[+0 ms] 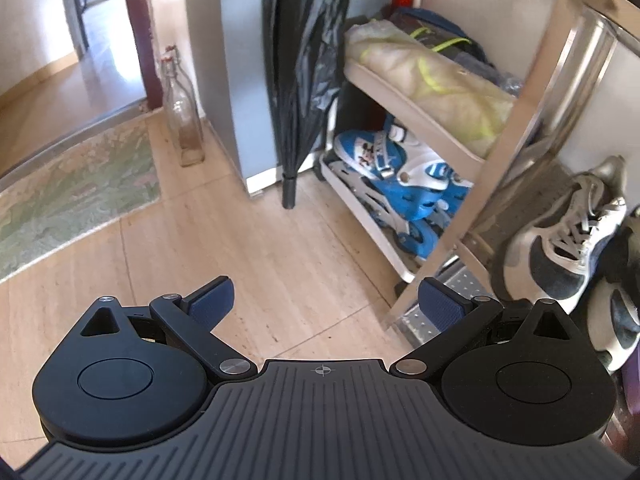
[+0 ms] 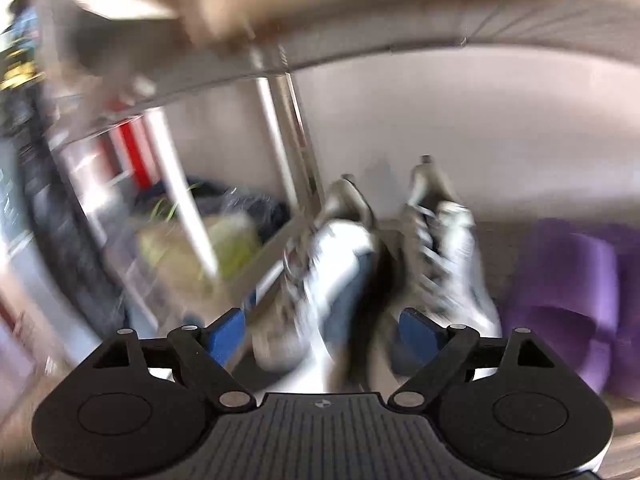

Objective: Organize scattered shoes
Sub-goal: 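Push the black-and-white pair straight on the shelf with the right gripper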

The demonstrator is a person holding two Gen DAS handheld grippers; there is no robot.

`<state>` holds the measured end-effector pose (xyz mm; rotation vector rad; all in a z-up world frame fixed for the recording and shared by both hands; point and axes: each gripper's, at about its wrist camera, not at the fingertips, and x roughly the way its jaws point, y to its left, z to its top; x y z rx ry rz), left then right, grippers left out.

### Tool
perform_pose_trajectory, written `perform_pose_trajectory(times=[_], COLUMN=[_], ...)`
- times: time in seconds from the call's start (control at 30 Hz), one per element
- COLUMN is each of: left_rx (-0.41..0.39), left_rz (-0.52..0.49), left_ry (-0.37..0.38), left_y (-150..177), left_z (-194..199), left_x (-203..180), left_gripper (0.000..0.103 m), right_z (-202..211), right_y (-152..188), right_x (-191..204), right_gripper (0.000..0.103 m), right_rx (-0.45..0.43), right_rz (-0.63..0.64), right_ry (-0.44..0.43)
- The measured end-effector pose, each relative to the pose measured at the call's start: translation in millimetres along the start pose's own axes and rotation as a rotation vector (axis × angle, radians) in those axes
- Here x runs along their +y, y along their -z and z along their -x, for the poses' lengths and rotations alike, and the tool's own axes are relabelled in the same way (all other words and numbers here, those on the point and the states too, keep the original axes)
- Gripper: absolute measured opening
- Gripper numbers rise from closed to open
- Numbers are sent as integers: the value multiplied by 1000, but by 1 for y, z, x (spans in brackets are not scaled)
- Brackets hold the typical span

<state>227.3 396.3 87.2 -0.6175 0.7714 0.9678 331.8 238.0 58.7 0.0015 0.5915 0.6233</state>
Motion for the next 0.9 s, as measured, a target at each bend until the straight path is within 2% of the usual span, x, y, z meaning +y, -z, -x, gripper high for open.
perform_pose_trajectory(times=[0.1, 0.17, 0.2, 0.23, 0.27, 0.3, 0.33, 0.4, 0.47, 0.63, 0.77, 0.9], left_rx=[29, 36, 39, 30, 36, 45, 53, 69, 85, -2, -78, -81], left_rz=[-22, -36, -43, -29, -17, -6, 6, 28, 51, -18, -58, -52], left_ry=[42, 66, 79, 75, 71, 67, 62, 54, 46, -31, -91, -97], left_y=[12, 22, 27, 32, 32, 32, 31, 30, 29, 2, -14, -18], left_z=[6, 13, 16, 21, 22, 23, 24, 25, 26, 24, 23, 12], left_x=[-12, -20, -24, -24, -19, -13, -7, 5, 17, 30, 39, 42], left_gripper=[101, 101, 101, 101, 101, 101, 101, 101, 101, 100, 100, 100], right_z=[84, 123, 142, 163, 181, 186, 190, 191, 164, 80, 7, -43], right_y=[17, 21, 22, 23, 23, 24, 26, 32, 34, 29, 26, 30], right_x=[-41, -62, -74, -86, -94, -95, -93, -86, -68, -30, -9, 12], right_gripper=[86, 87, 73, 41, 25, 16, 12, 10, 11, 11, 13, 13], right_rx=[84, 144, 169, 189, 198, 190, 176, 146, 139, 179, 249, 298], right_rz=[27, 41, 46, 59, 77, 88, 97, 103, 81, 60, -33, -91], right_ry=[48, 73, 61, 30, 4, 7, -1, -39, -91, -182, -268, -309])
